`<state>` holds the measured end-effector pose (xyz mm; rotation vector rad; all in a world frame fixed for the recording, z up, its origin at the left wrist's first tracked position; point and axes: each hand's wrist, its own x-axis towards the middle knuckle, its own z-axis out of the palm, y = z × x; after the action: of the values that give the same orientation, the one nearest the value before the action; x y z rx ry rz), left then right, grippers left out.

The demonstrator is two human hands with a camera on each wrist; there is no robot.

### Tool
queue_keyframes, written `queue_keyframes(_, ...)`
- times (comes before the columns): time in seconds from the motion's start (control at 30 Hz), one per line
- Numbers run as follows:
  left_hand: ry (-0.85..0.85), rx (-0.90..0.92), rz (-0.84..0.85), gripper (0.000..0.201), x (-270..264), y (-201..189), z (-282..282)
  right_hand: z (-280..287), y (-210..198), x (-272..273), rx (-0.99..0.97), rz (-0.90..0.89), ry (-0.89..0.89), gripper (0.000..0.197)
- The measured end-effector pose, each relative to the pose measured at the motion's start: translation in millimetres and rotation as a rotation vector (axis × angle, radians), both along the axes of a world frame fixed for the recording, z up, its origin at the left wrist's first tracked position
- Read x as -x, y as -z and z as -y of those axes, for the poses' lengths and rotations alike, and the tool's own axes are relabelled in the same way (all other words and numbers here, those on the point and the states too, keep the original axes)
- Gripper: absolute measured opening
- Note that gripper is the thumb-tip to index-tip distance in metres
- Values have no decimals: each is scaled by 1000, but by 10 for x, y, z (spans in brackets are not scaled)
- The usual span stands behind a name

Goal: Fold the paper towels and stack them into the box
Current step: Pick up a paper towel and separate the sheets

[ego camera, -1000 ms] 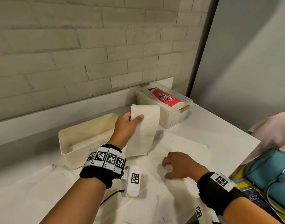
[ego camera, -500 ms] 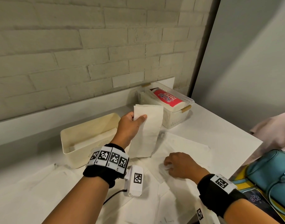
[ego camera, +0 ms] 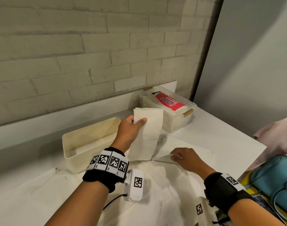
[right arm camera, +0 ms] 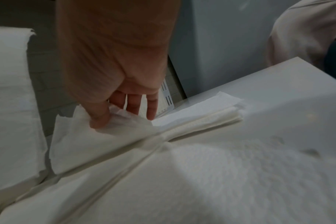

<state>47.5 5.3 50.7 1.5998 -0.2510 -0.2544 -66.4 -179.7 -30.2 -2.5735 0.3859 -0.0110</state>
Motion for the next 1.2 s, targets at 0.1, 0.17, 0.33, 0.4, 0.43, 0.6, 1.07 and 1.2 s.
queue_keyframes(0.1, -5, -9, 17, 12, -11, 2, -21, 19, -40, -38, -38, 17, 19, 20)
queue_keyframes(0.17, -23, -19, 40, 8, -33, -7, -29, 25, -147, -82, -29, 54, 19, 21)
queue_keyframes(0.33, -114, -38, 96, 16, -143, -133, -53, 33, -930, -205, 132, 82, -114, 26)
queue_keyframes(0.4, -151, -47, 135, 18, -194, -207, -76, -21, -1357, -207, 244, 51, -195, 26)
queue_keyframes(0.43, -167, -57, 157, 16, -216, -241, -86, -61, -1563, -192, 300, 25, -227, 26)
queue_keyframes(0.6, -146, -62, 190, 11, -241, -402, -88, -297, -2252, -134, 285, -102, -380, 6)
queue_keyframes(1.07, 313, 154, -162, 16, 87, -274, 29, -445, -2089, -575, 260, -42, -388, 21)
queue_keyframes(1.2, 332, 209, -198, 23, 81, -263, 12, -448, -2035, -587, 229, 2, -375, 25)
